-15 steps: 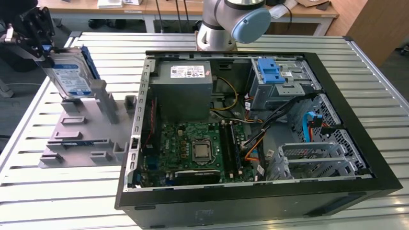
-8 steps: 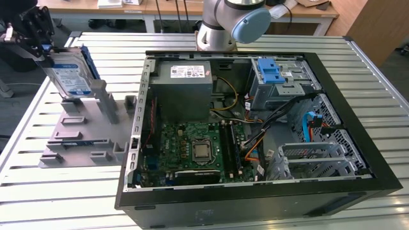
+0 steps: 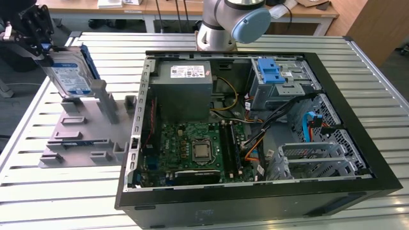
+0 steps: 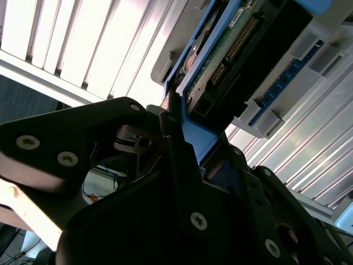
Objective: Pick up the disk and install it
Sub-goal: 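Pick up the disk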
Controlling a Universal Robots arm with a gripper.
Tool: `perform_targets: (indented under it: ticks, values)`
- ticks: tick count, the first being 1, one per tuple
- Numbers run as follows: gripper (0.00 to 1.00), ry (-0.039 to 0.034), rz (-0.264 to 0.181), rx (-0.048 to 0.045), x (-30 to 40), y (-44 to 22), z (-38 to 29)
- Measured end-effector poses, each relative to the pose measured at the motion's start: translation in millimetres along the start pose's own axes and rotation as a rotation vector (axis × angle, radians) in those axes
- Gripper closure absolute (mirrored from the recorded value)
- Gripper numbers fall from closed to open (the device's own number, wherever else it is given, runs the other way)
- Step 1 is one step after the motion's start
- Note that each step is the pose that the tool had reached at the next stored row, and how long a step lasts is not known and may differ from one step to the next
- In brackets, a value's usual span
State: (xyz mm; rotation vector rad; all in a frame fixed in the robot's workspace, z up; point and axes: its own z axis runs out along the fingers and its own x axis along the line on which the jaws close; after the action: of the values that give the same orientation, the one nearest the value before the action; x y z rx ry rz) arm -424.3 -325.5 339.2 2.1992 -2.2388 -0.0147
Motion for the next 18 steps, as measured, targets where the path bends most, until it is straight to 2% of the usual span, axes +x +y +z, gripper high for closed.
perform_targets:
  ticks: [18]
  values:
    - [0.64, 0.0001, 0.000, -0.0001, 0.0, 0.1, -6.1]
